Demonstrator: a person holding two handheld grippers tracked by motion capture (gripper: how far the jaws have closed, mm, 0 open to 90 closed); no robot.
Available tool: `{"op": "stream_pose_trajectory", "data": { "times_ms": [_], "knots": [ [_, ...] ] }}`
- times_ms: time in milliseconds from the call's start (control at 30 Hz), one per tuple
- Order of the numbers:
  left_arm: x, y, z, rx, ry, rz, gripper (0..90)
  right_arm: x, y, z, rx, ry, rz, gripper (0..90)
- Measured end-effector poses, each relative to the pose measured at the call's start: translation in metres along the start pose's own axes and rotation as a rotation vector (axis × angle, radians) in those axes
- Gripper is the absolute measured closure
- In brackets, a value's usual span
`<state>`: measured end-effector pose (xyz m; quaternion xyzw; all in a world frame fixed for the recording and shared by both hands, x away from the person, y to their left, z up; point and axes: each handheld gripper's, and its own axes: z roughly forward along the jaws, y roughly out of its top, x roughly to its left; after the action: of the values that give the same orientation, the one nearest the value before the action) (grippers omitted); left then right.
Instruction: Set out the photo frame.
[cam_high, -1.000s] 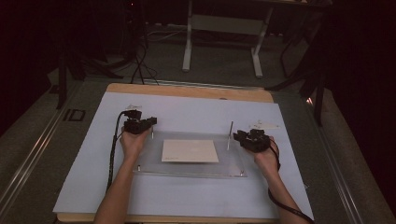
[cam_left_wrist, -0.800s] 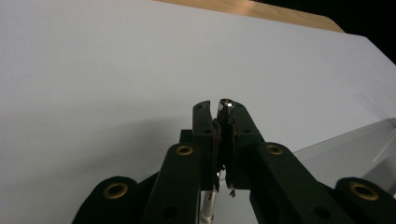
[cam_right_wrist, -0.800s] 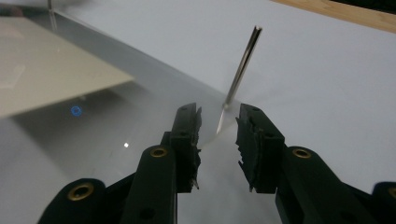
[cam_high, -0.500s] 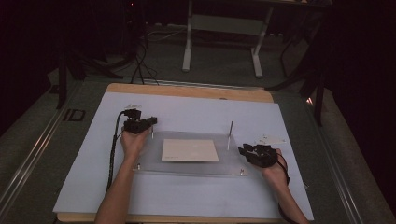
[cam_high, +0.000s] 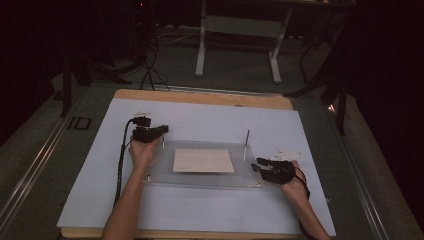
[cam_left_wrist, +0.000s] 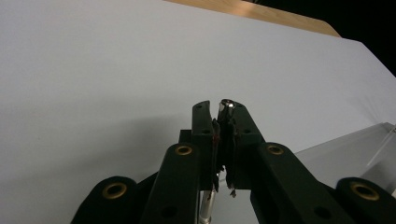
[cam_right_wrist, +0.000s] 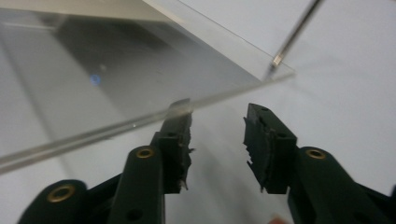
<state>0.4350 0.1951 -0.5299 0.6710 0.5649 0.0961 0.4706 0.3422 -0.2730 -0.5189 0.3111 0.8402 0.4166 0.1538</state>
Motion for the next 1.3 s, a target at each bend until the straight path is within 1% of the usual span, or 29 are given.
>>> {"op": "stream_pose_trajectory", "data": {
  "times_ms": [33, 133, 200, 233, 333, 400, 467, 533, 667, 733, 833, 867, 900, 933, 1000, 1067, 1100, 1167, 1233, 1300],
  "knots": [
    [0.000, 0.000, 0.000, 0.000, -0.003, -0.002, 83.8, 0.001, 0.000, -0.001, -0.011, 0.002, -0.018, 53.7],
    [0.001, 0.001, 0.001, 0.003, -0.006, -0.012, 83.6, 0.005, 0.002, -0.002, -0.036, -0.009, -0.069, 46.6],
    [0.001, 0.001, 0.001, 0.008, -0.008, -0.014, 83.6, 0.007, 0.003, -0.002, -0.057, 0.004, -0.095, 44.7],
    [0.001, 0.001, 0.001, 0.008, -0.008, -0.014, 83.5, 0.009, 0.003, -0.002, -0.067, 0.000, -0.112, 41.6],
    [0.002, 0.002, 0.001, 0.008, -0.014, -0.023, 83.3, 0.013, 0.005, -0.002, -0.094, -0.004, -0.149, 38.0],
    [0.002, 0.002, 0.001, 0.012, -0.015, -0.027, 83.3, 0.014, 0.005, -0.001, -0.106, -0.003, -0.164, 37.9],
    [0.002, 0.002, 0.001, 0.013, -0.017, -0.027, 83.2, 0.017, 0.005, 0.000, -0.127, -0.005, -0.190, 38.1],
    [0.003, 0.002, 0.001, 0.015, -0.018, -0.030, 83.2, 0.018, 0.005, -0.001, -0.131, -0.009, -0.201, 39.2],
    [0.004, 0.003, 0.001, 0.018, -0.031, -0.038, 83.0, 0.019, 0.006, -0.002, -0.163, -0.012, -0.225, 40.6],
    [0.004, 0.003, 0.002, 0.017, -0.028, -0.037, 83.0, 0.020, 0.006, -0.002, -0.172, -0.012, -0.237, 42.4],
    [0.004, 0.003, 0.002, 0.017, -0.033, -0.044, 82.8, 0.020, 0.006, -0.002, -0.176, -0.012, -0.246, 42.4],
    [0.004, 0.003, 0.002, 0.017, -0.034, -0.044, 82.7, 0.020, 0.006, -0.003, -0.178, -0.011, -0.241, 42.8],
    [0.004, 0.003, 0.002, 0.017, -0.034, -0.044, 82.6, 0.020, 0.006, -0.002, -0.181, -0.002, -0.232, 44.6],
    [0.006, 0.003, 0.002, 0.017, -0.046, -0.057, 82.4, 0.019, 0.006, -0.002, -0.187, 0.008, -0.227, 44.7],
    [0.006, 0.003, 0.002, 0.017, -0.046, -0.059, 82.1, 0.019, 0.007, -0.002, -0.194, 0.014, -0.211, 45.3],
    [0.006, 0.002, 0.002, 0.015, -0.051, -0.065, 81.8, 0.018, 0.007, -0.003, -0.195, 0.018, -0.206, 45.2],
    [0.008, 0.002, 0.002, 0.013, -0.065, -0.073, 81.8, 0.018, 0.008, -0.003, -0.195, 0.021, -0.198, 45.3],
    [0.009, 0.002, 0.002, 0.011, -0.070, -0.082, 81.3, 0.016, 0.010, -0.003, -0.200, 0.027, -0.176, 45.4],
    [0.010, 0.003, 0.003, 0.010, -0.074, -0.084, 80.8, 0.016, 0.011, -0.003, -0.206, 0.032, -0.155, 46.3],
    [0.010, 0.003, 0.003, 0.012, -0.075, -0.080, 79.1, 0.015, 0.013, -0.003, -0.205, 0.034, -0.155, 46.7]
  ]
}}
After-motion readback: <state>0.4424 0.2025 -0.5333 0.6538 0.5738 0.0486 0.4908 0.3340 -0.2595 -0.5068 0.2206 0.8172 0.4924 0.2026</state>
